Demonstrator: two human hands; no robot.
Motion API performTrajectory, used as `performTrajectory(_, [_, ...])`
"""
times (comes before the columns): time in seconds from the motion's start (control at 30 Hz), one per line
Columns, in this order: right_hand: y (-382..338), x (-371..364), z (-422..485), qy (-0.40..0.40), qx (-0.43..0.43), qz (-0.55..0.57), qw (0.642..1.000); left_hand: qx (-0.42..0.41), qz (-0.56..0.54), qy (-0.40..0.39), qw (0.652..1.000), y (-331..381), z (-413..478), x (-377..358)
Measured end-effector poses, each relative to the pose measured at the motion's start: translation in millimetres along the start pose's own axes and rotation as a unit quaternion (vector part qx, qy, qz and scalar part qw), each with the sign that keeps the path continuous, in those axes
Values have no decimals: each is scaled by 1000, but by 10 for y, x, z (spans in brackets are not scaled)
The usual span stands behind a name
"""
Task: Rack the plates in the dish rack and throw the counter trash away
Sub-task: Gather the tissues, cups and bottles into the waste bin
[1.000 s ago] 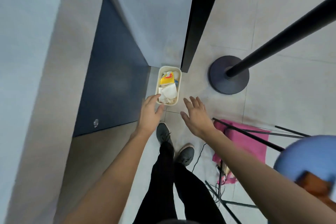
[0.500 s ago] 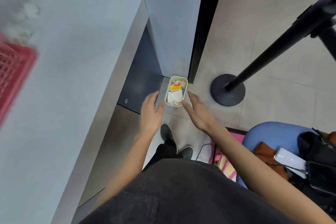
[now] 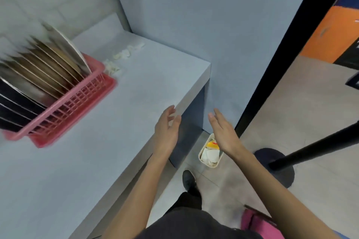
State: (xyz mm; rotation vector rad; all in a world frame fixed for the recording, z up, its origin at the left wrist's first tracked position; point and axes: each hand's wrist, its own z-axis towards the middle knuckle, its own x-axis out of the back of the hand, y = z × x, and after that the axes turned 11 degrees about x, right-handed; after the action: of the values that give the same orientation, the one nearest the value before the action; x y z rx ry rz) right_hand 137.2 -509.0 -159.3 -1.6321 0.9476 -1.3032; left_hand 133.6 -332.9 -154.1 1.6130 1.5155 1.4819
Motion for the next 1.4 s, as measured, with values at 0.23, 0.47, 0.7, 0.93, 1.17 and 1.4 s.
performTrajectory(0.23, [-429,-133,658,-105,89,-45,989,-10,-24,82,996,57,420,491])
performTrajectory(0.47, [-666,-317,1448,-173,98,-97,975,25,-41,124,991,-21,898,744])
performTrajectory(0.7, [-624,-513,2379,-208,145,-244,936,18,-19,100,995,263,1677,826])
performTrajectory(0.93, [-421,-612,2925,-208,196,-414,864,-19,149,116,982,459,2918,961])
performTrajectory(1.17, [-350,-687,3316,-240,164,-517,805,10,394,139,909,634,3724,998])
performTrajectory(1.4, [-359,-804,3341,-226,175,-547,787,81,452,154,875,677,4248,1095])
